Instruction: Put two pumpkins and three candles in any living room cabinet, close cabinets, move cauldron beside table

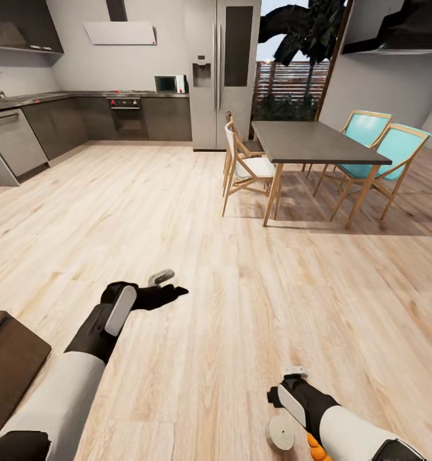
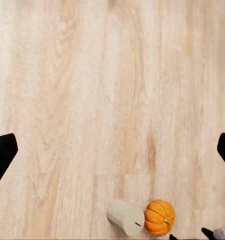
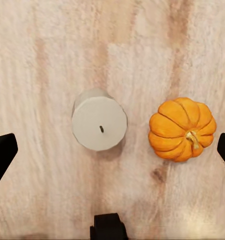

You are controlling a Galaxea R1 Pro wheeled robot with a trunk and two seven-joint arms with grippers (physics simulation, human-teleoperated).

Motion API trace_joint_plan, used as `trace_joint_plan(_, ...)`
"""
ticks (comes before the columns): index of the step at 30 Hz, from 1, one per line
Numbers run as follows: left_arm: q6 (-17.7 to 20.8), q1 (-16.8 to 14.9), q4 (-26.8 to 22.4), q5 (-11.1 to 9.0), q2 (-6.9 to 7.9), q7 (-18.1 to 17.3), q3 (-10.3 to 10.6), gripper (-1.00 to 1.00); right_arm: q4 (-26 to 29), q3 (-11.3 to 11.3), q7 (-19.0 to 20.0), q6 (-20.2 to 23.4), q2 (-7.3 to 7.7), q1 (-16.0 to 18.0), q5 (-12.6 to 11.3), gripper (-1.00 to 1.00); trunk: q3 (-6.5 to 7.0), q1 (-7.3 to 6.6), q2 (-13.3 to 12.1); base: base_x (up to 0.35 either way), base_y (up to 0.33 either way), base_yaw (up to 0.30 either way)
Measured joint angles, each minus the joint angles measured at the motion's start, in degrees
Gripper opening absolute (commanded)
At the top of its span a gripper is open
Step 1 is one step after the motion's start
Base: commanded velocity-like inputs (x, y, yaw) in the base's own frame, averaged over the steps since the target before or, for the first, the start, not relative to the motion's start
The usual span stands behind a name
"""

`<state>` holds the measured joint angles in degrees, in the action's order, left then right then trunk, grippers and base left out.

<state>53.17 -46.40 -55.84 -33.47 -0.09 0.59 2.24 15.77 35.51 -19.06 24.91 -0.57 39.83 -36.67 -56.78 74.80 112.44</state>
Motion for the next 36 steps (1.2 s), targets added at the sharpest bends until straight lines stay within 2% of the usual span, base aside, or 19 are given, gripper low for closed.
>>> trace_joint_plan(2, 0.6, 0.0, -3.5, -2.8, -0.03, 0.0, -1.9, 1.0, 0.0, 0.0, 0.0, 0.8, -0.1, 1.0, 0.1, 1.0, 0.0, 0.0, 0.0, 0.0, 0.0, 0.0)
trace_joint_plan(5, 1.0, 0.0, -6.9, -9.9, 0.47, -0.1, -3.1, 1.0, -0.2, -0.1, -1.3, 2.6, -0.38, 2.8, -0.1, 1.0, 0.0, 0.0, 0.0, 0.0, 0.0, 0.0)
trace_joint_plan(6, 1.0, 0.0, -11.3, -17.5, 1.63, -0.1, -3.2, 1.0, -0.3, -0.2, -3.1, 3.7, -0.42, 4.1, -0.2, 1.0, 0.01, -0.01, 0.0, 0.0, 0.0, 0.0)
trace_joint_plan(9, 1.0, 0.4, -15.5, -20.0, 2.67, -0.1, -3.2, 1.0, -0.1, -0.4, -3.4, 3.9, -0.19, 4.6, -0.2, 1.0, 0.0, 0.0, 0.0, 0.0, 0.0, 0.0)
trace_joint_plan(12, 1.0, 1.0, -18.0, -21.3, 3.63, -0.1, -3.8, 1.0, -0.1, -0.6, -3.2, 3.9, -0.09, 5.5, -0.3, 1.0, 0.0, 0.0, 0.0, 0.0, 0.0, 0.0)
trace_joint_plan(14, 1.1, 1.3, -18.8, -24.2, 4.02, 0.0, -4.0, 1.0, 0.0, -0.7, -2.9, 3.9, -0.1, 6.0, -0.4, 1.0, -0.36, 0.44, 0.8, 0.0, 0.0, 0.0)
trace_joint_plan(15, 1.1, 1.4, -18.8, -25.1, 4.03, 0.0, -4.1, 1.0, 0.0, -0.8, -2.7, 3.9, -0.14, 6.1, -0.4, 1.0, -0.54, 0.66, 1.2, 0.0, 0.0, 0.0)
trace_joint_plan(18, 1.1, 1.5, -18.9, -26.3, 4.01, 0.0, -4.0, 1.0, -0.1, -0.8, -0.6, 3.8, -0.2, 6.2, -0.4, 1.0, -1.08, 1.32, 2.4, 0.0, 0.0, 0.0)
trace_joint_plan(21, 1.1, 1.6, -18.9, -26.6, 4.03, 0.0, -4.0, 1.0, -0.1, -0.8, 2.5, 3.7, -0.23, 6.2, -0.3, 1.0, -1.62, 1.97, 3.6, 0.0, 0.0, 0.0)
trace_joint_plan(24, 1.1, 1.7, -18.8, -26.6, 3.99, 0.0, -4.0, 1.0, -0.1, -0.8, 4.0, 3.6, -0.25, 6.2, -0.2, 1.0, -2.16, 2.63, 4.8, 0.0, 0.0, 0.0)
trace_joint_plan(29, 1.1, 1.8, -18.7, -26.6, 3.81, 0.0, -3.9, 1.0, -0.1, -0.8, 4.4, 2.5, -0.05, 6.2, -0.2, 1.0, -3.05, 3.73, 6.8, 0.0, 0.0, 0.0)
trace_joint_plan(34, 1.1, 1.8, -18.6, -26.7, 3.7, 0.0, -3.9, 1.0, -0.2, -0.7, 4.4, -2.4, 0.44, 6.2, -0.2, 1.0, -3.95, 4.83, 8.8, 0.0, 0.0, 0.0)
trace_joint_plan(36, 1.1, 1.8, -18.5, -26.7, 3.71, 0.0, -3.9, 1.0, -0.2, -0.7, 4.4, -3.2, 0.54, 6.2, -0.3, 1.0, -4.31, 5.27, 9.6, 0.0, 0.0, 0.0)
